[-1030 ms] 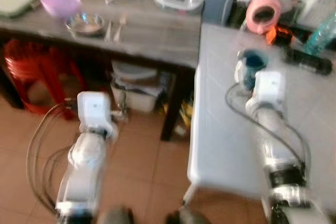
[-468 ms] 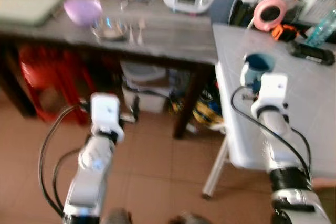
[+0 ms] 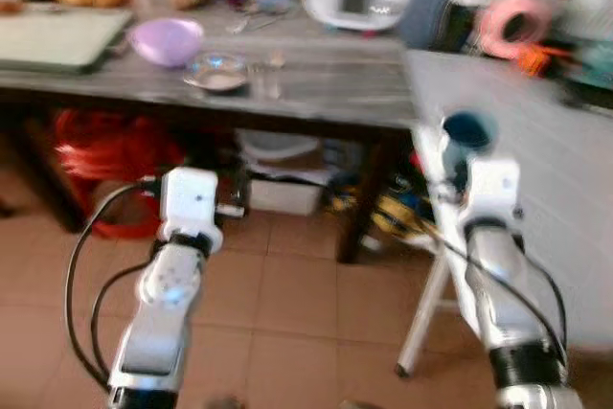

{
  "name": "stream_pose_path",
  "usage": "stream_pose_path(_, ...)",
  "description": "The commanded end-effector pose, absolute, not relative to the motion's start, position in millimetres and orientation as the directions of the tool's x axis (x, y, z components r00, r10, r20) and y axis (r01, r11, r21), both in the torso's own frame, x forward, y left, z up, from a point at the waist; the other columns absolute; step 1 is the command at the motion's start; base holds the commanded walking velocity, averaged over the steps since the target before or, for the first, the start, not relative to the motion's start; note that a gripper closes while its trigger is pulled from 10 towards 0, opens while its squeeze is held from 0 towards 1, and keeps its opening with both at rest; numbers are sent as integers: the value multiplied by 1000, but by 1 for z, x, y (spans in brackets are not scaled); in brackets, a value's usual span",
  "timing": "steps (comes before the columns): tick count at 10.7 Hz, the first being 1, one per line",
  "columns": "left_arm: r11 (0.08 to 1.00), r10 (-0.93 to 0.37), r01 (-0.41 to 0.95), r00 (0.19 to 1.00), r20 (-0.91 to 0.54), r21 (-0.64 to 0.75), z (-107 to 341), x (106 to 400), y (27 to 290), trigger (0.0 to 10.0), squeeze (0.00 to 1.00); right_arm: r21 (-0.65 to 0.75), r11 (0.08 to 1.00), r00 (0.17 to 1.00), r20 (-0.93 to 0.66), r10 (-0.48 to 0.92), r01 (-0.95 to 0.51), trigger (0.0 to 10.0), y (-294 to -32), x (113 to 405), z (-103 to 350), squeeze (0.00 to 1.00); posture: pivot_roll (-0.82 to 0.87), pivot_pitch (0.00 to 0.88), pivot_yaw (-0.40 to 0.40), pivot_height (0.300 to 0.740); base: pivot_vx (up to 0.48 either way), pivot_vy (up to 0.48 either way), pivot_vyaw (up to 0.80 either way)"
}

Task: Setting the table

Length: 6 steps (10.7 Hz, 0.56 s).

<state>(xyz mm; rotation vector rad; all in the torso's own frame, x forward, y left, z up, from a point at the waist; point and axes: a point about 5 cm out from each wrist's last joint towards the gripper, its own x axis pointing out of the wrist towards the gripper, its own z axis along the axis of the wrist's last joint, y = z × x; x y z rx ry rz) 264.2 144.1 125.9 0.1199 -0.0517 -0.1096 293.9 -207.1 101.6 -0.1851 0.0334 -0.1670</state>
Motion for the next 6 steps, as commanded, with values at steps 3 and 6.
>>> stream_pose_path(3, 984, 62, -74, 995, 81, 159, 131, 262, 172, 10000, 0, -72, 997, 992, 124, 31, -22, 10000, -174, 279, 134, 0, 69, 0, -56, 740, 339, 340, 0)
stream_pose_path(6, 984, 39, -50, 997, 63, 172, 128, 263, 171, 10000, 0, -63, 996, 992, 103, 76, -70, 10000, -164, 267, 129, 0, 56, 0, -47, 740, 92, 422, 0)
